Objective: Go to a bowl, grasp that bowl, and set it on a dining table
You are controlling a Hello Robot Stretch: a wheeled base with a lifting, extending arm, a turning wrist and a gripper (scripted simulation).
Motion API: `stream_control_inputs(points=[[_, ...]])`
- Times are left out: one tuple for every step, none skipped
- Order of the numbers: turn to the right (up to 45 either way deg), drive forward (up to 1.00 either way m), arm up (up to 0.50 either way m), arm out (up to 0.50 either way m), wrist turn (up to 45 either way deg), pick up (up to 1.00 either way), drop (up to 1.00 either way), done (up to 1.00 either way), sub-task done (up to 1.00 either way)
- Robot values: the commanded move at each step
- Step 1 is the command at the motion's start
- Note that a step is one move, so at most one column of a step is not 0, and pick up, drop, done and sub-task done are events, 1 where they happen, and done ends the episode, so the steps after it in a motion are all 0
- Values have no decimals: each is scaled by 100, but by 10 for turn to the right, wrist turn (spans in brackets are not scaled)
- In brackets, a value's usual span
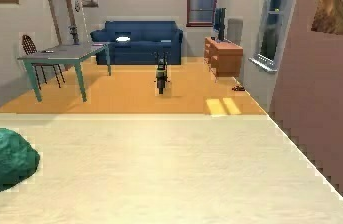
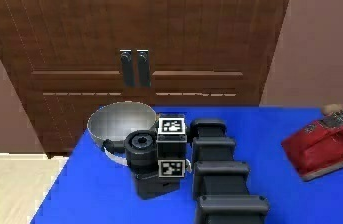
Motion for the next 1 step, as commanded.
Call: stream_control_inputs(points=[[-450,0,0,0,0,0,0,0,0]])
